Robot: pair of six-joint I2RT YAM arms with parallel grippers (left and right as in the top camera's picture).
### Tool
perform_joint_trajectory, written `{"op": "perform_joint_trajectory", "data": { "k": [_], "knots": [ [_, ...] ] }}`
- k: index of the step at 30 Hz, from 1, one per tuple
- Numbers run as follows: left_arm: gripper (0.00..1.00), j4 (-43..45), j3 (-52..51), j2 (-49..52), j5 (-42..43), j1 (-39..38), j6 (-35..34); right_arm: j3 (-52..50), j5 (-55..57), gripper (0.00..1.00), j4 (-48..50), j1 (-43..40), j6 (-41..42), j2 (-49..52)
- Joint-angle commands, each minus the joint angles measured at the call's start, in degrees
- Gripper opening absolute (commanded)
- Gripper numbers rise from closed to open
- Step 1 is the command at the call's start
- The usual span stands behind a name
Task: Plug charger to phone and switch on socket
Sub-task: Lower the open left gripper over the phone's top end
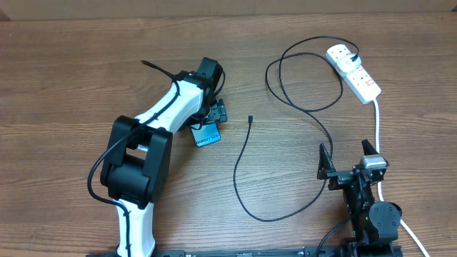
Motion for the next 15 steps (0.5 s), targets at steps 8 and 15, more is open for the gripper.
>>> {"op": "perform_joint_trajectory", "data": {
  "k": [8,15],
  "knots": [
    [1.0,-0.63,0.33,1.86,-2.45,-0.52,0.72,-0.57,0.52,1.0,0.31,-0.07,0.37,-0.39],
    [1.0,-0.39,0.33,2.43,-2.43,-0.9,0.7,-0.57,0.52,1.0,0.31,-0.07,0.37,-0.39]
  ]
}}
